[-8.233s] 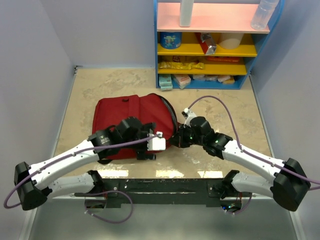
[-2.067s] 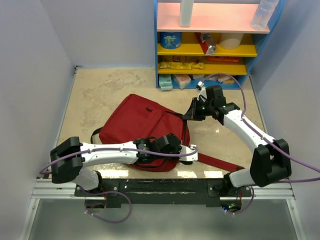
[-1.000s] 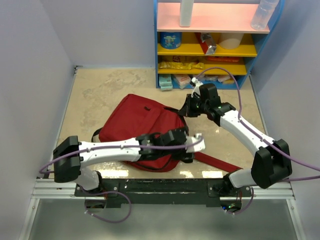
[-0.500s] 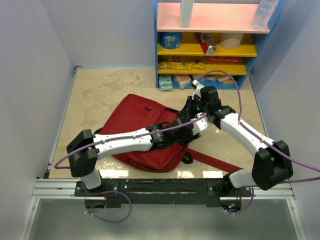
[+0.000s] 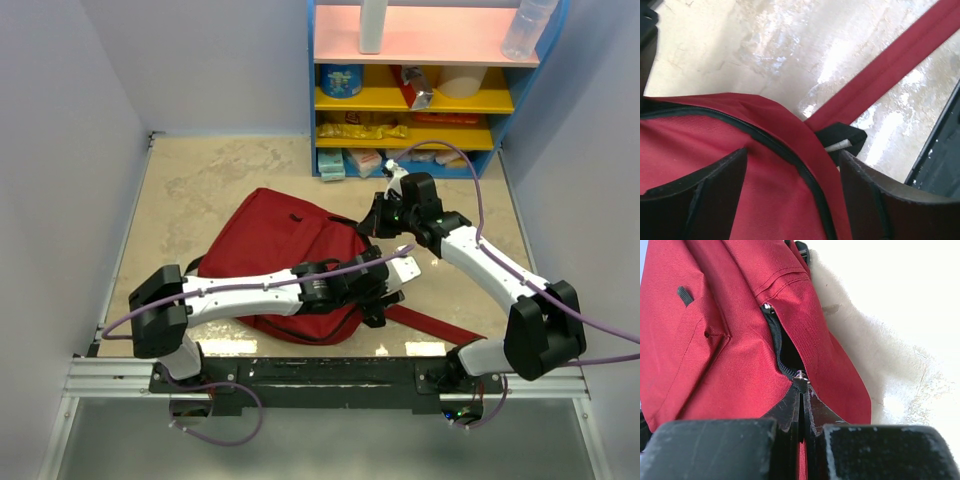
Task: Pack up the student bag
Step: Zip the student bag at the center of the board.
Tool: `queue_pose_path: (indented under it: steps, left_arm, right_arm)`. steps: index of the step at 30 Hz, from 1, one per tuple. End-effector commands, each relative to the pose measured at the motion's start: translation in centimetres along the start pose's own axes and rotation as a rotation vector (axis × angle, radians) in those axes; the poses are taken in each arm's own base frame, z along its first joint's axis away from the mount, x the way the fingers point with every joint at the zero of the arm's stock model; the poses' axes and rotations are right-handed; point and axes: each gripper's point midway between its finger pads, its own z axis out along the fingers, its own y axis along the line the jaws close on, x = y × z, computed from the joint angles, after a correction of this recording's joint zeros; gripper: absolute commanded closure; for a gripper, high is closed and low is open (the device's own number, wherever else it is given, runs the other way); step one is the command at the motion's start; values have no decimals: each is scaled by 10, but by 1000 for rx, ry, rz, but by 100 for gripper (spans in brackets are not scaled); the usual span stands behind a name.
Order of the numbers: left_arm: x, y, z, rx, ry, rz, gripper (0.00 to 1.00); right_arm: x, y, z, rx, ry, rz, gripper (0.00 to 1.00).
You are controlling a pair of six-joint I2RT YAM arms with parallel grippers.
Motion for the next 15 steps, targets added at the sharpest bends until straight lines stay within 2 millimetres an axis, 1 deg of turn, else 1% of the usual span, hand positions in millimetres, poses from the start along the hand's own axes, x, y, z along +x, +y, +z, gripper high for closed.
queue_pose_path:
  steps: [1,3,6,7,9,10,11,12,13,15]
  left_arm:
    - [-10,4,-9,-14,-52,-30,31]
    - [-7,10,-6,-39,-52,-32,40]
    - [-3,24,-3,-74,-44,-54,57]
    - [-1,30,-1,-84,-39,-60,70]
    - [1,31,1,-85,-40,-56,85]
    - [1,29,1,-70,-42,-54,99]
    - [0,27,1,-59,-46,-56,100]
    - [-3,26,0,-47,-54,-57,100]
    - [-4,19,0,-14,-57,-54,100]
    - [-3,13,-2,12,-53,-49,100]
  right_arm:
    - [-28,23,-11,-70,-86,-32,100]
    - [-27,24,-12,-74,-86,-31,100]
    - [-26,24,-14,-77,-83,-36,100]
    - [-25,24,-15,-77,-82,-35,100]
    - [-24,23,-15,-74,-80,-37,100]
    - [-25,23,-15,-77,-82,-38,100]
    - [-23,23,-12,-76,-74,-38,100]
    - [-26,23,-11,-76,-77,-38,100]
    - [-27,23,-8,-78,-75,-40,100]
    - [-34,24,-1,-80,-76,-46,100]
